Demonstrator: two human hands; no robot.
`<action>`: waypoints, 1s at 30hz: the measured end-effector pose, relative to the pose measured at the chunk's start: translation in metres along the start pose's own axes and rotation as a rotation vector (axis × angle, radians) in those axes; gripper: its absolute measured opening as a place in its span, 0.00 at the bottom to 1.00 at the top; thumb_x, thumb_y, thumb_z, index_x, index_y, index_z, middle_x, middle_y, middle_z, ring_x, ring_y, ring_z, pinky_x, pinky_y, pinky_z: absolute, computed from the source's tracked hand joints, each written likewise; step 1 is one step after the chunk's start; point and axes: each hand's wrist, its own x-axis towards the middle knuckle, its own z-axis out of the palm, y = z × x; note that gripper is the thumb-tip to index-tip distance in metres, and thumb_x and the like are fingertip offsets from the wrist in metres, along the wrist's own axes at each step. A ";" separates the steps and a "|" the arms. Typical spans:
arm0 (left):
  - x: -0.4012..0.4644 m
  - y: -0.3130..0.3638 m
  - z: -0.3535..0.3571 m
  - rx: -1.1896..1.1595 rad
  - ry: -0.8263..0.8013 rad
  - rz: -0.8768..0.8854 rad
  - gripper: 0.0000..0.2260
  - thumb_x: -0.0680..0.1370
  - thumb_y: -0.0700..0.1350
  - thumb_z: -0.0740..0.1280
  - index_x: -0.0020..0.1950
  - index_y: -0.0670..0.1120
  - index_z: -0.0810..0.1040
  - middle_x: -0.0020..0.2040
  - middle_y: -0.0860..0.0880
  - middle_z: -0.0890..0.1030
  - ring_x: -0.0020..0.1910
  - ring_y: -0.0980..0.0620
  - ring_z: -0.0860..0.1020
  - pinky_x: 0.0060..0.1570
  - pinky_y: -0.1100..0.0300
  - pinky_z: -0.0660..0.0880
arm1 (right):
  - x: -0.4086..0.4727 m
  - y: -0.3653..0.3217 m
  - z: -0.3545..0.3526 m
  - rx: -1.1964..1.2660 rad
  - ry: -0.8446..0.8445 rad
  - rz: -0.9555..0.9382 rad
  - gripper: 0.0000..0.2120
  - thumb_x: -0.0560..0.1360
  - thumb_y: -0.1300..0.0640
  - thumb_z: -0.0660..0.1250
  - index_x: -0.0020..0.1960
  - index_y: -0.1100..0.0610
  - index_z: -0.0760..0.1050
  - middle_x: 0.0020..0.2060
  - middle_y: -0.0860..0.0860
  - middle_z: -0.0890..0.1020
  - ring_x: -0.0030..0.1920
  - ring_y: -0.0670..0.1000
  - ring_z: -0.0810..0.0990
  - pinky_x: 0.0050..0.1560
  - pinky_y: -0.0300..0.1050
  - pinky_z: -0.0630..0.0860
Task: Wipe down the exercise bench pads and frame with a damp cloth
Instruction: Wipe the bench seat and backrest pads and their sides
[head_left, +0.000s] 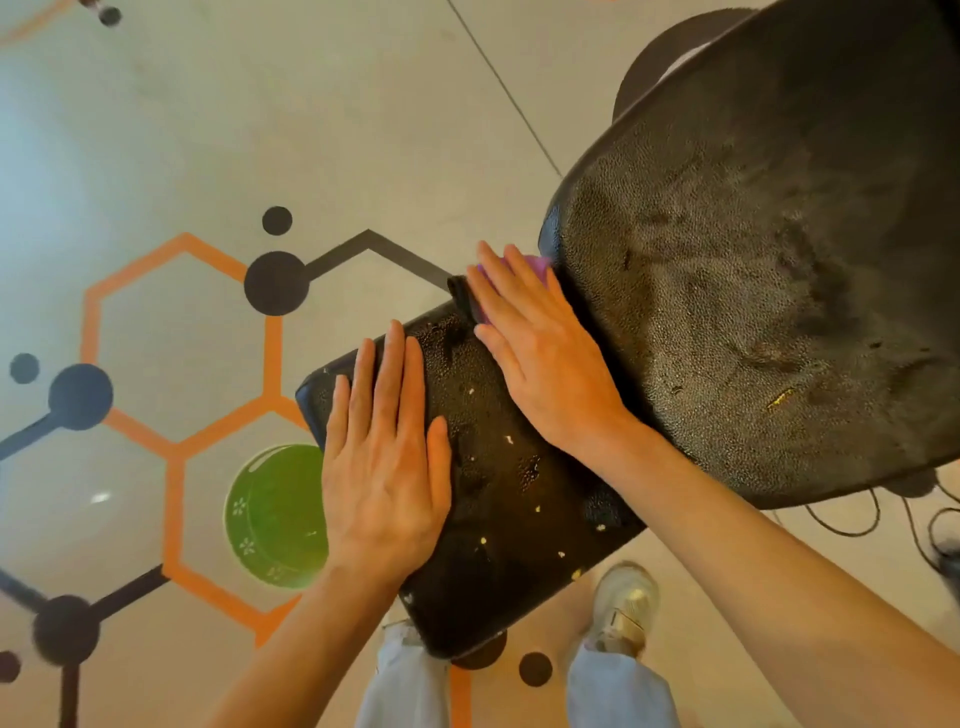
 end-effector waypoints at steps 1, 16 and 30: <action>0.000 0.000 0.000 -0.003 0.002 0.002 0.27 0.83 0.52 0.51 0.81 0.42 0.55 0.82 0.44 0.53 0.81 0.45 0.49 0.80 0.52 0.43 | -0.021 0.004 -0.002 -0.006 -0.014 -0.017 0.23 0.82 0.56 0.56 0.75 0.60 0.60 0.77 0.53 0.59 0.78 0.53 0.53 0.76 0.56 0.54; -0.001 0.000 0.003 -0.024 0.034 0.001 0.27 0.84 0.51 0.50 0.81 0.42 0.54 0.82 0.45 0.53 0.81 0.46 0.49 0.80 0.51 0.44 | -0.122 0.000 -0.014 -0.092 -0.120 -0.081 0.23 0.82 0.55 0.54 0.76 0.58 0.59 0.77 0.52 0.59 0.78 0.52 0.53 0.76 0.54 0.54; -0.002 -0.002 0.007 -0.023 0.047 -0.005 0.27 0.84 0.51 0.50 0.82 0.43 0.52 0.82 0.45 0.51 0.82 0.47 0.48 0.80 0.50 0.45 | -0.134 -0.003 -0.018 -0.101 -0.223 -0.149 0.23 0.82 0.51 0.48 0.77 0.53 0.57 0.77 0.48 0.56 0.78 0.50 0.50 0.75 0.56 0.53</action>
